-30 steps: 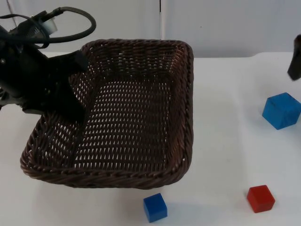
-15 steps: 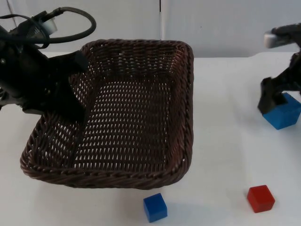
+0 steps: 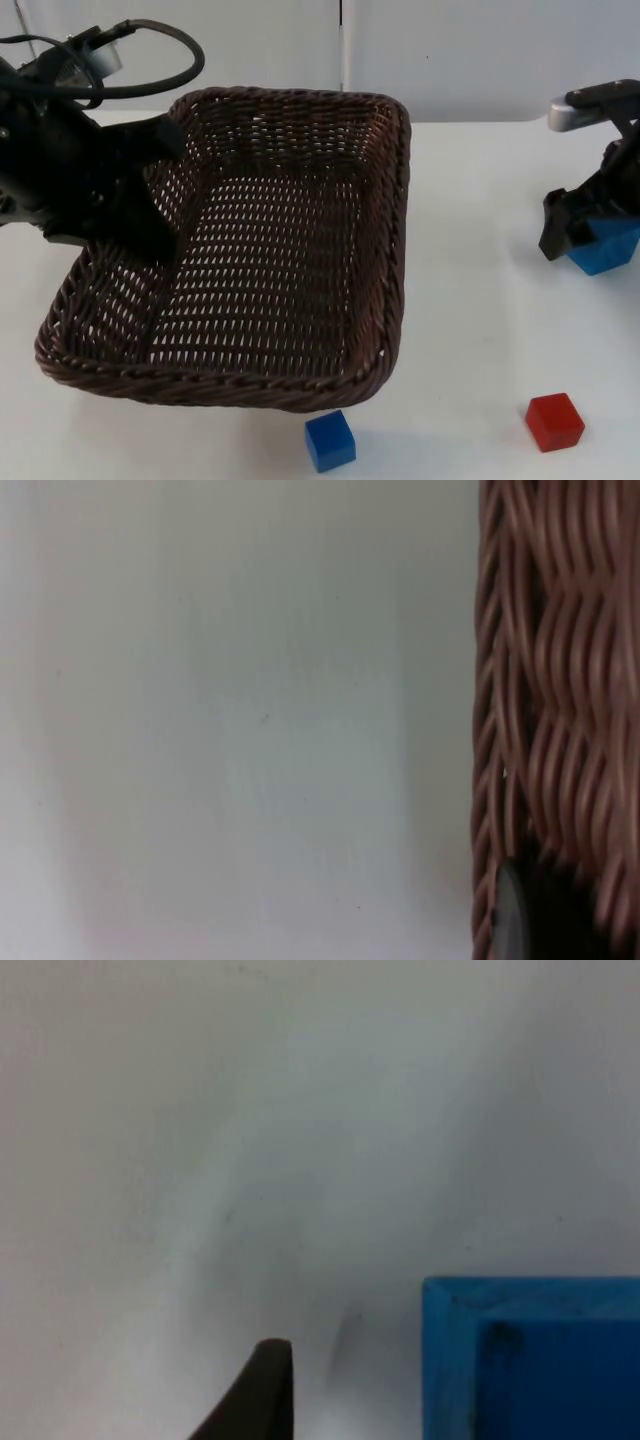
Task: Pick up the basket with the left hand and place the largest block into the basket with the right hand.
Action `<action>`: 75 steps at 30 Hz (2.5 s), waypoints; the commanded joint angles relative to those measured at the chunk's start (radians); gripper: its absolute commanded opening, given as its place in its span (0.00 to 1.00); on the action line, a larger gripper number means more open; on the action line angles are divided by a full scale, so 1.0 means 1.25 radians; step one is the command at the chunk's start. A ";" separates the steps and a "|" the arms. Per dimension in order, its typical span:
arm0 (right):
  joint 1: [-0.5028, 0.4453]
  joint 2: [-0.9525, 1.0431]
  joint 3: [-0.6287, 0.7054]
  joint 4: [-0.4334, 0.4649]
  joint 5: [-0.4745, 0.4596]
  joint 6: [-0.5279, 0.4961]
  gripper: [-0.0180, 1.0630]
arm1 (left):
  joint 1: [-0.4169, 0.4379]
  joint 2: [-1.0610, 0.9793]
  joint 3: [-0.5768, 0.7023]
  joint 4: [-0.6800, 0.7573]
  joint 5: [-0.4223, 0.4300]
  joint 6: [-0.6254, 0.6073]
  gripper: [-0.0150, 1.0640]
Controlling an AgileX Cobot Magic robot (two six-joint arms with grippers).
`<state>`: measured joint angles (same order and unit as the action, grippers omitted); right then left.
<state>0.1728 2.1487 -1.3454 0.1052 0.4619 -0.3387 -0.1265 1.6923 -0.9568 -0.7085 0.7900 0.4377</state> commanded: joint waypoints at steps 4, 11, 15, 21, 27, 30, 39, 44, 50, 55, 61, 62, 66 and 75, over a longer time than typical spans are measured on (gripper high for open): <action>-0.002 -0.004 -0.006 -0.002 0.005 -0.003 0.84 | -0.003 -0.014 -0.003 -0.012 -0.006 0.003 0.01; -0.002 -0.025 -0.006 -0.007 0.043 -0.001 0.21 | -0.003 -0.014 -0.003 -0.012 -0.007 0.003 0.01; -0.002 -0.083 -0.006 -0.007 0.082 -0.001 0.02 | -0.003 -0.014 -0.003 -0.012 -0.008 0.003 0.01; -0.002 -0.197 -0.006 -0.014 0.152 0.003 0.02 | -0.003 -0.014 -0.003 -0.012 -0.008 0.003 0.01; -0.002 -0.316 -0.006 -0.017 0.229 0.003 0.02 | -0.003 -0.014 -0.003 -0.012 -0.008 0.003 0.01; -0.002 -0.354 -0.006 -0.018 0.258 0.004 0.02 | -0.003 -0.014 -0.003 -0.012 -0.008 0.003 0.01; -0.002 -0.484 -0.006 -0.020 0.373 0.012 0.02 | -0.003 -0.014 -0.003 -0.010 -0.008 0.003 0.01; -0.001 -0.545 -0.006 -0.024 0.409 0.015 0.02 | -0.003 -0.014 -0.003 -0.010 -0.008 0.003 0.01; -0.001 -0.603 -0.006 -0.026 0.433 0.016 0.02 | -0.003 -0.014 -0.003 -0.010 0.003 0.003 0.01; -0.001 -0.624 -0.006 -0.028 0.445 0.016 0.02 | -0.003 -0.014 -0.003 -0.010 0.004 0.003 0.01; -0.001 -0.625 -0.006 -0.028 0.468 0.016 0.02 | -0.003 -0.014 -0.003 -0.010 0.004 0.003 0.01; -0.001 -0.625 -0.006 -0.028 0.470 0.016 0.02 | -0.003 -0.014 -0.003 -0.010 0.006 0.003 0.01; -0.001 -0.625 -0.006 -0.028 0.478 0.016 0.02 | -0.003 -0.014 -0.003 -0.010 0.006 0.003 0.01; -0.001 -0.624 -0.006 0.011 0.486 0.016 0.02 | -0.003 -0.014 -0.003 -0.010 0.004 0.003 0.01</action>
<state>0.1728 1.3780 -1.3454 0.0975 1.0600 -0.3161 -0.1265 1.6923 -0.9568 -0.7044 0.7891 0.4377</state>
